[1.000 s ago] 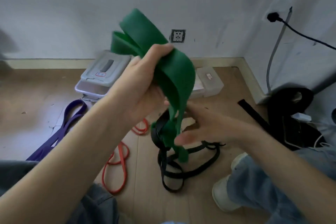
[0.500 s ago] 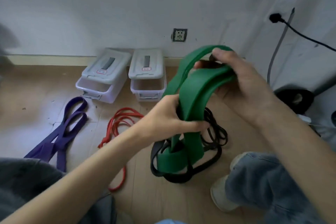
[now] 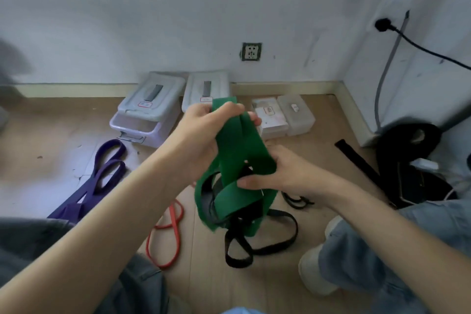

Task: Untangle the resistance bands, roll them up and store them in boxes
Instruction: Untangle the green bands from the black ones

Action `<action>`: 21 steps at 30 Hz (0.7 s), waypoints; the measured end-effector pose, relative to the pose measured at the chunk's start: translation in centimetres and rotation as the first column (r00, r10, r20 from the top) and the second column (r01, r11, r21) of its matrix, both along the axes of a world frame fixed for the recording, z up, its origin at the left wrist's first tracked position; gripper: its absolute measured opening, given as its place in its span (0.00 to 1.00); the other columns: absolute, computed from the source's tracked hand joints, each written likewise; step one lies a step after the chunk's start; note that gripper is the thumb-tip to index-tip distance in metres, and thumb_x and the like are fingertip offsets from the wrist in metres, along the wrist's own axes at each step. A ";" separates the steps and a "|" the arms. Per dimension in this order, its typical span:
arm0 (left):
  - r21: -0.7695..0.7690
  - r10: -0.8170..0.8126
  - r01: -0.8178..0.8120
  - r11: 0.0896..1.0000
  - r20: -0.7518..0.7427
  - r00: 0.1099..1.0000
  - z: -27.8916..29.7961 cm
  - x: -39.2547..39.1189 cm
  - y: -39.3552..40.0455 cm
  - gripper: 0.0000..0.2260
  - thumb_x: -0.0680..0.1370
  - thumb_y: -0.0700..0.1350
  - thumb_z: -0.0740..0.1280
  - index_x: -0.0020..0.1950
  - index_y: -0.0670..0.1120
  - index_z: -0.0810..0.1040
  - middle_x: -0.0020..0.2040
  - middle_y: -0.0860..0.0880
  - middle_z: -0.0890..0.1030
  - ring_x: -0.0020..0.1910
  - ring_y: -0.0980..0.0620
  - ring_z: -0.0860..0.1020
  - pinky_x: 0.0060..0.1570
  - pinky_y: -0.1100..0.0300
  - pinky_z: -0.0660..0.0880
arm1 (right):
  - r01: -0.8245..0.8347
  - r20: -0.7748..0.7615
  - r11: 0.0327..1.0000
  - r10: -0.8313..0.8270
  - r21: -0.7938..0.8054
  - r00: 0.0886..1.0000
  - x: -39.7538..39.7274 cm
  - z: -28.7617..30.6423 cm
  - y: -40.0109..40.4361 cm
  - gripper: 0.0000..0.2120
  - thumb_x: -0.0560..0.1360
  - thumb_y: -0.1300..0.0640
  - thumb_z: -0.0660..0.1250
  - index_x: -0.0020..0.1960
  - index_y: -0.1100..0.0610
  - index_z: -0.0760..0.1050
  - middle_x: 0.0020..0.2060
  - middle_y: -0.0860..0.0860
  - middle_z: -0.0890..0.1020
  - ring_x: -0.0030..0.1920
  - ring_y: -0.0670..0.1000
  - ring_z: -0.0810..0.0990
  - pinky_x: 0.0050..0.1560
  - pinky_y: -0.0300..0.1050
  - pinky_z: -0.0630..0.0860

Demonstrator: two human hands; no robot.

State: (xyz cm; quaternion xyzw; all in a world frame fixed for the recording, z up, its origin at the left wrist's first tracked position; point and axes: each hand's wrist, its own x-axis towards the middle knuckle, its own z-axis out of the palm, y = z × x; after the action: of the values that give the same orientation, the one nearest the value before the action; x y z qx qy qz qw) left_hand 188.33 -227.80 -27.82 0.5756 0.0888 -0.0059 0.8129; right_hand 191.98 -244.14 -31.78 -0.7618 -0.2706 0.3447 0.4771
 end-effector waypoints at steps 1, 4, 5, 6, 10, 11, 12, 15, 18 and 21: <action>-0.011 -0.003 0.002 1.000 -0.009 1.000 -0.2 0.1 0.0 0.07 0.77 0.39 0.64 0.50 0.35 0.76 0.43 0.41 0.84 0.44 0.48 0.83 0.40 0.58 0.80 | 0.038 -0.004 0.999 -0.038 0.016 0.999 0.0 0.0 0.1 0.10 0.69 0.55 0.74 0.50 0.51 0.80 0.46 0.48 0.85 0.47 0.46 0.83 0.52 0.44 0.79; 0.037 -0.104 0.105 0.994 -0.020 0.994 -1.4 0.1 0.4 0.21 0.73 0.52 0.67 0.59 0.39 0.76 0.52 0.42 0.83 0.51 0.48 0.82 0.49 0.56 0.80 | 0.188 -0.112 0.966 -0.170 0.179 0.979 0.2 0.9 0.1 0.13 0.65 0.53 0.74 0.49 0.53 0.79 0.42 0.48 0.85 0.45 0.48 0.84 0.47 0.42 0.79; 0.134 -0.157 0.163 0.978 -0.050 0.986 -2.2 -0.2 0.3 0.27 0.68 0.57 0.69 0.61 0.42 0.75 0.54 0.45 0.83 0.52 0.49 0.82 0.50 0.58 0.79 | 0.252 -0.175 0.934 -0.212 0.254 0.961 0.4 1.4 0.1 0.15 0.64 0.53 0.73 0.49 0.55 0.79 0.41 0.49 0.85 0.44 0.49 0.84 0.44 0.41 0.79; 0.220 -0.206 0.221 0.950 -0.088 0.975 -2.9 -0.6 0.1 0.30 0.64 0.61 0.69 0.61 0.46 0.75 0.53 0.48 0.83 0.52 0.51 0.82 0.49 0.60 0.78 | 0.318 -0.234 0.894 -0.251 0.315 0.939 0.7 2.0 0.0 0.14 0.64 0.54 0.73 0.48 0.58 0.80 0.40 0.51 0.85 0.43 0.49 0.84 0.41 0.39 0.79; 0.358 -0.306 0.322 0.877 -0.102 0.947 -4.3 -1.5 -0.5 0.17 0.66 0.61 0.63 0.52 0.57 0.75 0.45 0.61 0.83 0.44 0.67 0.80 0.40 0.74 0.73 | 0.412 -0.313 0.849 -0.313 0.331 0.897 0.8 3.1 0.4 0.07 0.70 0.63 0.70 0.46 0.65 0.80 0.37 0.55 0.84 0.37 0.51 0.83 0.36 0.41 0.79; 0.386 -0.324 0.339 0.858 -0.106 0.940 -4.2 -1.5 -0.3 0.17 0.67 0.60 0.62 0.53 0.58 0.74 0.47 0.61 0.82 0.46 0.68 0.79 0.42 0.75 0.73 | 0.443 -0.323 0.835 -0.342 0.326 0.882 0.8 3.3 0.6 0.05 0.71 0.64 0.69 0.45 0.65 0.80 0.36 0.55 0.84 0.36 0.51 0.83 0.35 0.40 0.79; 0.406 -0.346 0.361 0.840 -0.113 0.931 -4.1 -1.6 0.0 0.17 0.67 0.60 0.62 0.54 0.59 0.73 0.50 0.61 0.81 0.48 0.68 0.79 0.44 0.74 0.72 | 0.486 -0.337 0.807 -0.379 0.335 0.862 1.0 3.5 0.6 0.03 0.71 0.65 0.69 0.44 0.64 0.80 0.35 0.54 0.84 0.35 0.50 0.83 0.34 0.40 0.79; 0.420 -0.388 0.393 0.818 -0.103 0.916 -4.4 -1.8 0.9 0.16 0.68 0.57 0.63 0.56 0.62 0.72 0.50 0.63 0.81 0.49 0.65 0.79 0.42 0.69 0.76 | 0.604 -0.418 0.679 -0.447 0.417 0.791 2.0 4.4 0.3 0.00 0.71 0.65 0.69 0.41 0.62 0.79 0.33 0.53 0.84 0.34 0.49 0.83 0.34 0.39 0.78; 0.293 -0.316 0.353 0.889 -0.166 0.934 -4.7 -1.6 2.1 0.16 0.72 0.52 0.64 0.60 0.57 0.75 0.54 0.52 0.82 0.52 0.55 0.80 0.53 0.58 0.77 | 0.632 -0.449 0.636 -0.453 0.443 0.770 2.7 4.6 -0.1 0.02 0.69 0.64 0.71 0.40 0.62 0.79 0.32 0.53 0.84 0.33 0.50 0.83 0.34 0.40 0.78; 0.146 -0.262 0.296 0.944 -0.212 0.941 -3.8 -1.4 4.0 0.14 0.79 0.37 0.57 0.62 0.46 0.75 0.48 0.47 0.84 0.46 0.52 0.82 0.47 0.60 0.79 | 0.629 -0.393 0.675 -0.497 0.386 0.774 3.1 4.0 -0.5 0.05 0.69 0.62 0.71 0.43 0.63 0.79 0.34 0.54 0.83 0.33 0.50 0.81 0.34 0.41 0.79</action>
State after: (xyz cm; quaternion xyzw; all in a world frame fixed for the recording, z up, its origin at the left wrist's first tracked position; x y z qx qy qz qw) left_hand 186.95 -223.84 -31.66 0.6487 0.0832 -0.1685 0.7375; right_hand 195.09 -244.60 -27.79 -0.6072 -0.0357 0.1925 0.7700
